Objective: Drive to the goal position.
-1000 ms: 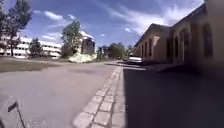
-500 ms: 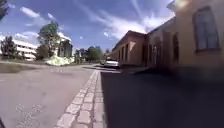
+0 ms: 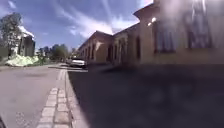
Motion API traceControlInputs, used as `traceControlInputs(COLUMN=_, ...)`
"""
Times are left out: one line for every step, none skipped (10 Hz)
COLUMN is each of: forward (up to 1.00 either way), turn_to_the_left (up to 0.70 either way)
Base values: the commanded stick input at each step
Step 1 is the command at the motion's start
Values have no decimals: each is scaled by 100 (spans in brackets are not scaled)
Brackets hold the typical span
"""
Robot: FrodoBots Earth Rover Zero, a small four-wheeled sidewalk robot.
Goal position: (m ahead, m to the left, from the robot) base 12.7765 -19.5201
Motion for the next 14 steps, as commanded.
traceControlInputs(forward=-100, turn_to_the_left=41)
traceControlInputs(forward=-100, turn_to_the_left=41)
traceControlInputs(forward=-100, turn_to_the_left=41)
traceControlInputs(forward=-100, turn_to_the_left=41)
traceControlInputs(forward=-100, turn_to_the_left=41)
traceControlInputs(forward=-100, turn_to_the_left=41)
traceControlInputs(forward=-100, turn_to_the_left=41)
traceControlInputs(forward=-100, turn_to_the_left=41)
traceControlInputs(forward=-100, turn_to_the_left=41)
traceControlInputs(forward=-100, turn_to_the_left=41)
traceControlInputs(forward=-58, turn_to_the_left=-7)
traceControlInputs(forward=89, turn_to_the_left=-35)
traceControlInputs(forward=100, turn_to_the_left=-39)
traceControlInputs(forward=100, turn_to_the_left=-39)
